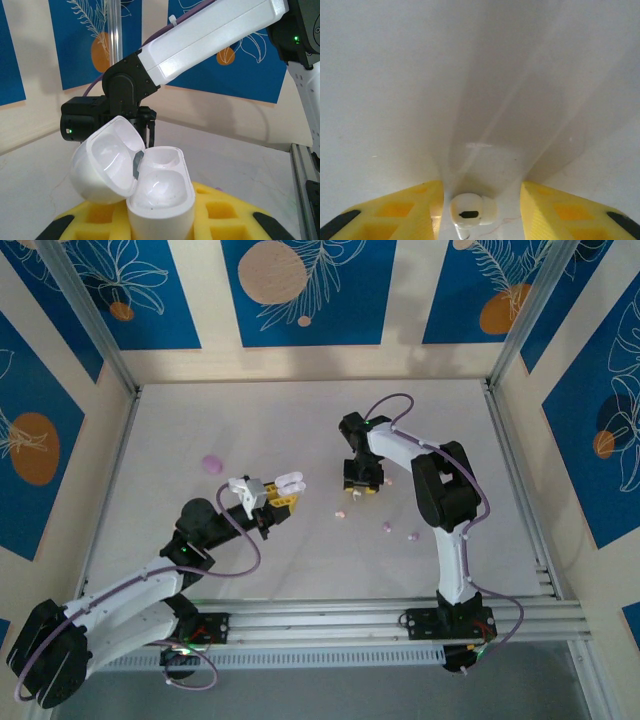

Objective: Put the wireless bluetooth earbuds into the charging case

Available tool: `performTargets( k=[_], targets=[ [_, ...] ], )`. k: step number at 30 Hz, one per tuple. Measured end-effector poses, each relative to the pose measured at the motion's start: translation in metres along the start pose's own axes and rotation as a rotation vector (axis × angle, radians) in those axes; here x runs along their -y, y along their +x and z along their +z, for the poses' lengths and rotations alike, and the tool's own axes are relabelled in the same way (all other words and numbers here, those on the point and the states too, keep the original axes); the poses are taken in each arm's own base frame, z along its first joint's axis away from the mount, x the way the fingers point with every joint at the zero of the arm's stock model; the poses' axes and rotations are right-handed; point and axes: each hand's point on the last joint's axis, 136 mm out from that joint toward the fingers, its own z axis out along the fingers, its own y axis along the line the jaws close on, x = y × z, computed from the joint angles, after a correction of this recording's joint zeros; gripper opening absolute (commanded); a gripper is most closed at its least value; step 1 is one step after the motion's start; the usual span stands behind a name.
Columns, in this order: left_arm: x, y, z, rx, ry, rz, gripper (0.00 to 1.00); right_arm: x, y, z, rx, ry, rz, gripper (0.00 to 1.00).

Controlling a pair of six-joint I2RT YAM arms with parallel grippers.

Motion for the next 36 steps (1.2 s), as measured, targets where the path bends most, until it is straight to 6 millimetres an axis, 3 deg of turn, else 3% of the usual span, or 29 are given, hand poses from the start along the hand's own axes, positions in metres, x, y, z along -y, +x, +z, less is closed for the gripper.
performTargets(
  k=[8,36],
  targets=[
    [0.0000,0.0001,0.0000,0.000,0.000,0.000,0.15,-0.0006,0.0045,0.0003,-0.013,0.007,0.007,0.38],
    [-0.0001,0.0010,0.0000,-0.004,0.000,-0.002,0.15,0.0003,0.0051,0.0017,-0.024,0.024,-0.010,0.31]
  ],
)
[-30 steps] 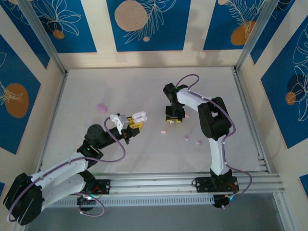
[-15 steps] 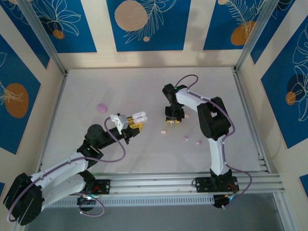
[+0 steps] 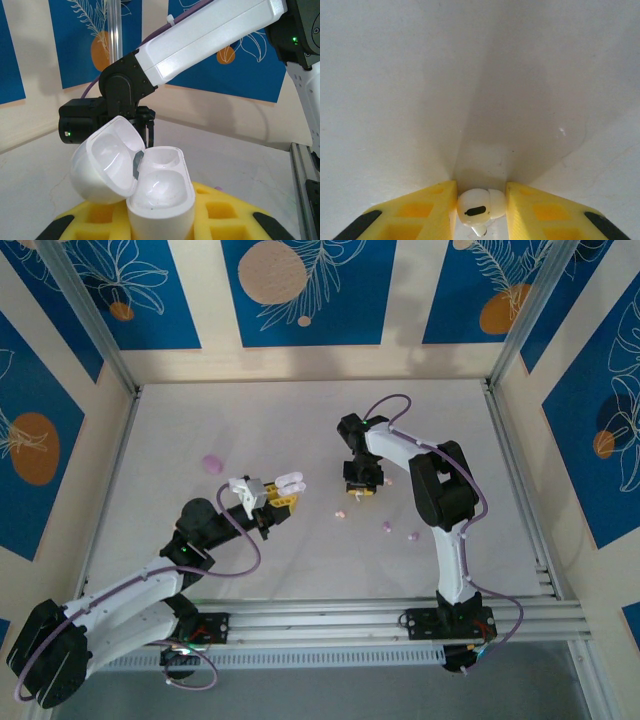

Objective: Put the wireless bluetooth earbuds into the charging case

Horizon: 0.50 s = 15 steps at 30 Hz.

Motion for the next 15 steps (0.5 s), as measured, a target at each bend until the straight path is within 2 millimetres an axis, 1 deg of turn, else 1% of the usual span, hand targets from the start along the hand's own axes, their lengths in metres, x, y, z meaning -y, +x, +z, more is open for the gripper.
performTargets(
  k=[3,4,5,11,14,15],
  targets=[
    [0.000,0.000,0.000,0.000,0.000,0.000,0.15,0.000,0.000,0.000,0.002,0.000,-0.003,0.30],
    [0.000,0.000,0.000,0.000,0.000,0.000,0.15,0.000,0.000,0.000,0.002,0.001,-0.005,0.26],
    [0.000,0.000,0.000,0.000,0.000,0.000,0.15,0.000,-0.001,0.000,0.003,0.000,-0.006,0.26],
    [0.000,0.000,0.000,0.000,0.000,-0.001,0.16,-0.003,-0.005,-0.005,0.039,-0.016,-0.013,0.26],
    [0.000,0.001,0.001,-0.004,-0.001,-0.006,0.16,-0.002,-0.003,-0.022,0.089,-0.043,-0.016,0.26],
    [-0.001,0.003,0.001,-0.008,-0.002,-0.012,0.16,-0.002,-0.001,-0.033,0.117,-0.060,-0.018,0.25]
  ],
)
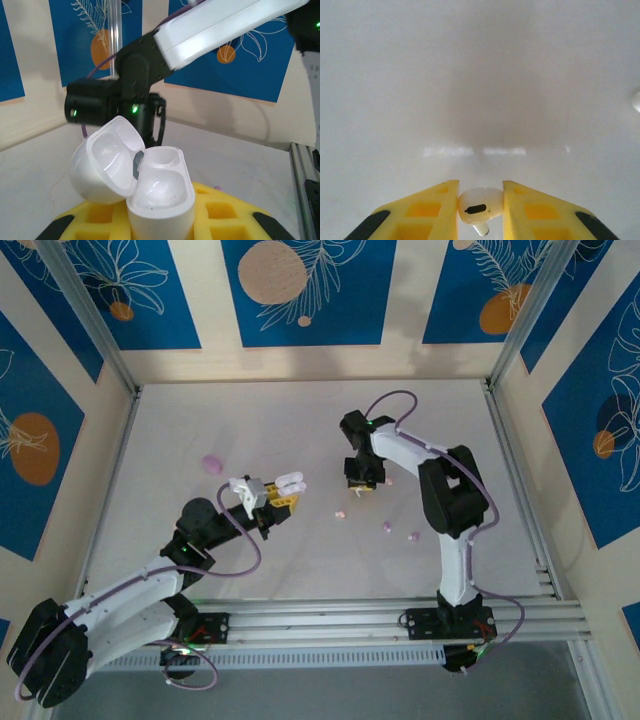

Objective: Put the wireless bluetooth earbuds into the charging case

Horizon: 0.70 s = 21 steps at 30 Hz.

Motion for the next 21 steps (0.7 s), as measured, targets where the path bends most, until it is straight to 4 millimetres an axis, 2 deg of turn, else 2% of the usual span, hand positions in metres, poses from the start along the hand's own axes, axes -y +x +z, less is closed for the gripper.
performTargets(
  k=[3,7,13,18,21],
  targets=[
    [-0.003,0.006,0.003,-0.015,-0.008,-0.028,0.15,-0.005,-0.001,-0.042,0.116,-0.065,-0.011,0.26],
    [-0.005,0.016,0.009,-0.040,-0.020,-0.073,0.15,-0.016,0.001,-0.116,0.334,-0.204,-0.029,0.25],
    [0.006,0.023,0.030,-0.050,-0.010,-0.102,0.15,-0.028,0.022,-0.224,0.657,-0.442,-0.068,0.26],
    [0.010,0.023,0.051,-0.026,-0.025,-0.101,0.15,-0.033,0.041,-0.277,0.811,-0.592,-0.088,0.26],
    [0.012,0.021,0.062,-0.004,-0.032,-0.098,0.15,-0.036,0.050,-0.291,0.858,-0.658,-0.094,0.26]
  ],
)
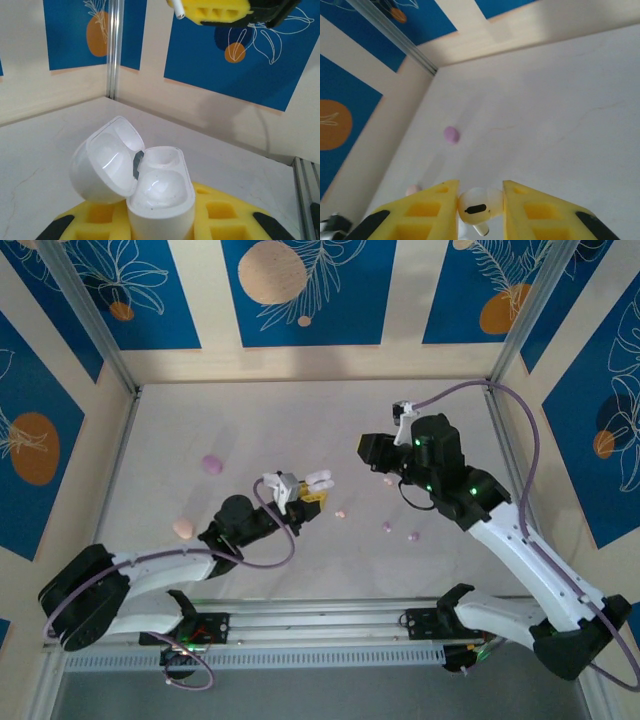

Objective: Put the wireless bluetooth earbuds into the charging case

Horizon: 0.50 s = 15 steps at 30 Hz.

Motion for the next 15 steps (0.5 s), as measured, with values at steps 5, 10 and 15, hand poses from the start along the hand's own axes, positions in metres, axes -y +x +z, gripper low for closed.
performTargets(
  k=[5,10,15],
  targets=[
    [0.005,-0.006,0.016,0.056,-0.013,0.007,0.15,-0.015,0.004,-0.005,0.042,-0.085,0.012,0.26],
    [0.010,-0.017,0.027,0.114,-0.021,0.019,0.16,-0.028,0.019,0.001,0.028,-0.154,0.015,0.26],
    [0.013,-0.026,0.029,0.161,-0.029,0.039,0.16,-0.039,0.025,0.006,0.018,-0.190,0.003,0.26]
  ],
)
